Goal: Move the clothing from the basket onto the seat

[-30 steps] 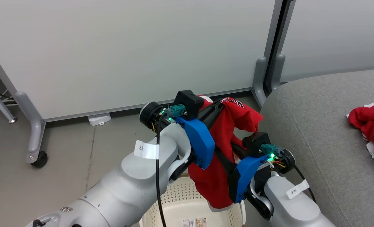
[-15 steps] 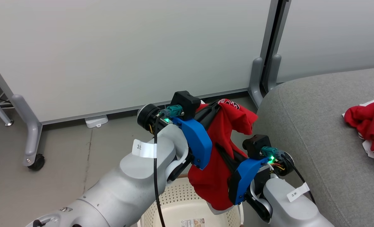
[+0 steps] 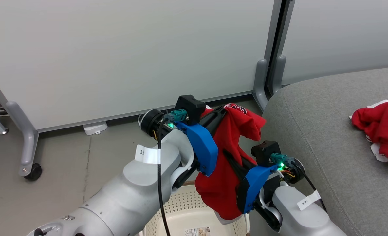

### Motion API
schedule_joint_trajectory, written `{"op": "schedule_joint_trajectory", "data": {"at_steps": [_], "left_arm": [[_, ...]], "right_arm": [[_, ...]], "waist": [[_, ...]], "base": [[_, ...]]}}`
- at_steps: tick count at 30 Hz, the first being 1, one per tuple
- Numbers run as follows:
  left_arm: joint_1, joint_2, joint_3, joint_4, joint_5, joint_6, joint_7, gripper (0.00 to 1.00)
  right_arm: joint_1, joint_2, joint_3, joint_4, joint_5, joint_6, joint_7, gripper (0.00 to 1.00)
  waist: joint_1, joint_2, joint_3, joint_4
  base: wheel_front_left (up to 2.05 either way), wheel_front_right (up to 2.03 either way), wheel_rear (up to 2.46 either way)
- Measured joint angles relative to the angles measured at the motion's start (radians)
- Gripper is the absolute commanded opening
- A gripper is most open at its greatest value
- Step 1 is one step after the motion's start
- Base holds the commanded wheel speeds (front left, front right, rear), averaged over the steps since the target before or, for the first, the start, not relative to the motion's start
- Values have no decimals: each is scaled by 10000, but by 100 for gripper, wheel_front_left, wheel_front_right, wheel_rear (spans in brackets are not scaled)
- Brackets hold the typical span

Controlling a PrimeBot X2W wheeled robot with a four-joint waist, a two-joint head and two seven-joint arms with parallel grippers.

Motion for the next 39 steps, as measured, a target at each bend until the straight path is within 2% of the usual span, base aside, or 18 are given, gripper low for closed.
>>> {"op": "schedule_joint_trajectory", "data": {"at_steps": [8,10,11,13,18,23,27,31,39], "left_arm": [[0,0,-33,88,-69,-13,-104,0],[1,0,-44,102,-69,-8,-138,36],[2,0,-52,104,-69,10,-148,49],[7,-2,-59,117,-104,77,-203,100],[89,-2,79,92,-127,253,-445,100],[557,59,621,-69,-63,441,-600,100],[1165,431,1749,-1129,767,784,-616,100],[2486,988,2913,-2382,1873,1051,-616,100],[5296,1632,5338,-4721,3954,1034,-617,100]], "right_arm": [[-81,0,117,125,84,0,-65,0],[-100,0,136,153,88,0,-75,0],[-100,0,146,174,88,0,-102,0],[-102,0,161,196,88,0,-113,0],[-103,0,173,194,105,0,-199,0],[-103,0,-54,194,105,0,-318,0],[-113,0,-462,196,10,0,-430,0],[-140,0,-928,176,-268,0,-512,0],[-130,-2,-1712,-270,-872,0,-568,0]], "waist": [[0,0,-39,-64],[0,0,-54,-73],[0,0,-60,-76],[0,0,-70,-77],[0,0,-82,-45],[0,0,-88,68],[0,0,-61,208],[0,0,2,336],[0,0,204,481]], "base": [[0,0,0],[0,0,0],[0,0,0],[0,0,0],[0,0,0],[0,0,0],[0,0,0],[0,0,0],[0,0,0]]}}
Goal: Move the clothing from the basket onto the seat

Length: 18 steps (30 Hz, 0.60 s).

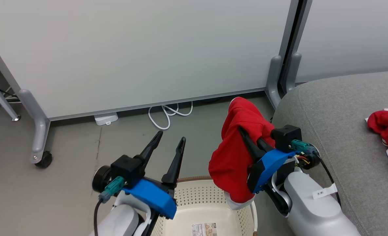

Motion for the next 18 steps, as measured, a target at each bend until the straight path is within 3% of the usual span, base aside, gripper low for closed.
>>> {"op": "schedule_joint_trajectory", "data": {"at_steps": [9,18], "left_arm": [[2418,-92,2499,-1444,1695,-378,2,100],[3748,-702,4462,-2025,2679,-863,2,100]], "right_arm": [[210,0,-579,-571,-447,0,-13,0],[446,0,-1039,-1091,-815,0,169,0]], "waist": [[0,0,200,63],[0,0,396,96]], "base": [[0,0,0],[0,0,0]]}}
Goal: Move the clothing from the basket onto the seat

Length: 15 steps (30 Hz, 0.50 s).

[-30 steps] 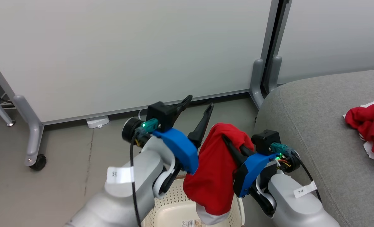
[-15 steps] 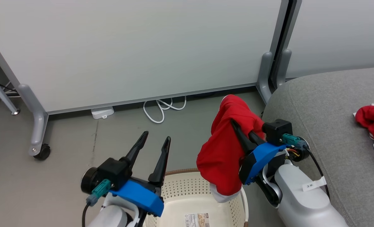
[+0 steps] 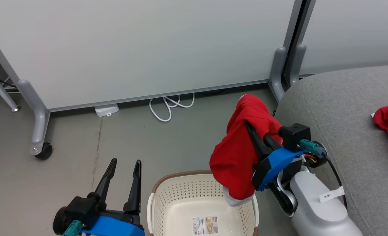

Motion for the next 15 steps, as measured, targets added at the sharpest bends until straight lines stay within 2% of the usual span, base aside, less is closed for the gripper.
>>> {"op": "schedule_joint_trajectory", "data": {"at_steps": [7,15], "left_arm": [[84,-249,437,184,464,-263,0,100],[-17,-414,487,251,633,-301,0,100]], "right_arm": [[189,0,-259,-334,-121,0,146,0],[314,2,-500,-596,-265,0,384,0]], "waist": [[0,0,55,10],[0,0,210,-85]], "base": [[0,0,0],[0,0,0]]}}
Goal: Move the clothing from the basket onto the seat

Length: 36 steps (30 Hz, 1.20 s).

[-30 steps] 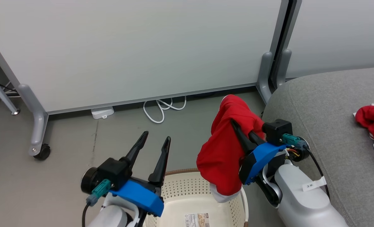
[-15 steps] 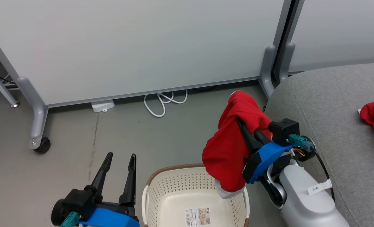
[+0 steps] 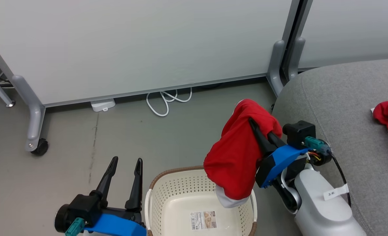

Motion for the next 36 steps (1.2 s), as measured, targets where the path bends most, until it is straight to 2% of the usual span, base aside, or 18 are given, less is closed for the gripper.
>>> {"op": "schedule_joint_trajectory", "data": {"at_steps": [6,12,22,28,30,36], "left_arm": [[-306,75,-67,-217,-44,-2,0,100],[-1004,307,-132,-577,21,-2,-2,100],[-2281,982,-654,-1323,316,-4,-12,100],[-2978,1496,-1012,-1749,516,-31,-13,100],[-3098,1618,-984,-1887,537,-31,-12,100],[-3439,2010,-959,-2424,648,-31,-12,100]], "right_arm": [[-690,0,-953,-113,-623,0,305,0],[-2011,-113,-2594,-307,-1417,0,688,0],[-4477,-1887,-4869,-529,-1804,0,1716,0],[-5121,-3160,-6025,-589,-1795,0,2023,0],[-5190,-3335,-6575,-587,-1889,0,1992,0],[-5051,-3177,-8038,-198,-2499,0,1599,0]], "waist": [[0,0,561,-164],[1,0,1522,-422],[2,0,3512,-989],[2,0,4734,-1296],[1,0,5124,-1383],[2,0,6183,-1595]], "base": [[0,0,0],[0,0,0],[0,0,0],[0,0,0],[0,0,0],[0,0,0]]}}
